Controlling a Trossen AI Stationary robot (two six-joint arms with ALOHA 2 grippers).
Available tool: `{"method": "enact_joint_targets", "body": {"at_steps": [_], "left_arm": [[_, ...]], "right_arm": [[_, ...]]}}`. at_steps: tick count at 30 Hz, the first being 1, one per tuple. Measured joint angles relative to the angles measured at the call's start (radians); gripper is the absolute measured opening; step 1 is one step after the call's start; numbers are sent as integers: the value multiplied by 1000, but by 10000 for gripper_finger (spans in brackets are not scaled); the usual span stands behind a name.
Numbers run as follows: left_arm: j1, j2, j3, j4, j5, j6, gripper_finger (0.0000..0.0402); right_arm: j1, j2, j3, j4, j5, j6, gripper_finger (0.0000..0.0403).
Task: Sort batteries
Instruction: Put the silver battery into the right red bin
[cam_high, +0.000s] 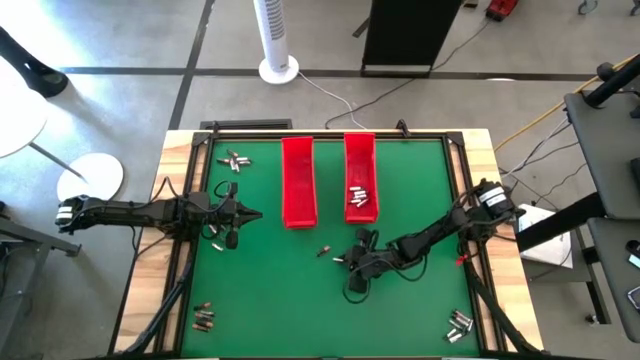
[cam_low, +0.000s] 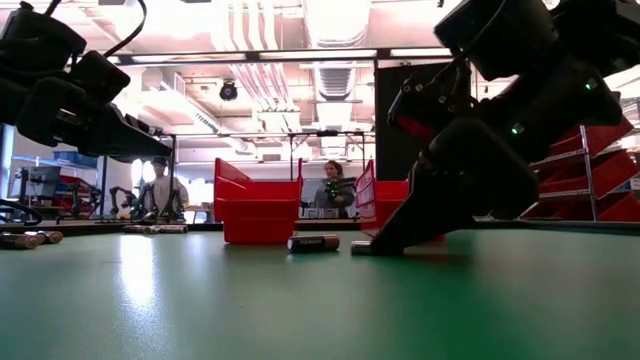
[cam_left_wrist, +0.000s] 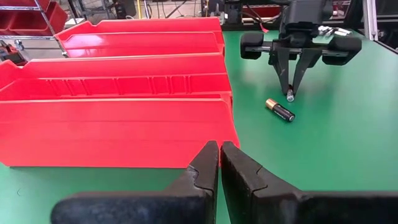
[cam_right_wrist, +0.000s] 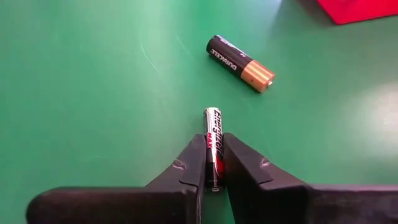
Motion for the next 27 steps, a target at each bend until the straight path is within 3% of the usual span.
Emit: {"method": "enact_joint_targets", "body": {"at_steps": [6, 15, 22, 27], "left_arm": [[0, 0, 0, 0, 0, 0, 0], [0, 0, 0, 0, 0, 0, 0], [0, 0, 0, 0, 0, 0, 0], [0, 1, 0, 2, 0, 0, 0]], "right_arm": [[-7, -71, 23, -145, -27, -35, 34], [-55, -232, 176, -690, -36, -120, 34], [-181, -251, 378, -1089, -33, -309, 34], [-315, -221, 481, -1196, -33, -468, 34]]}}
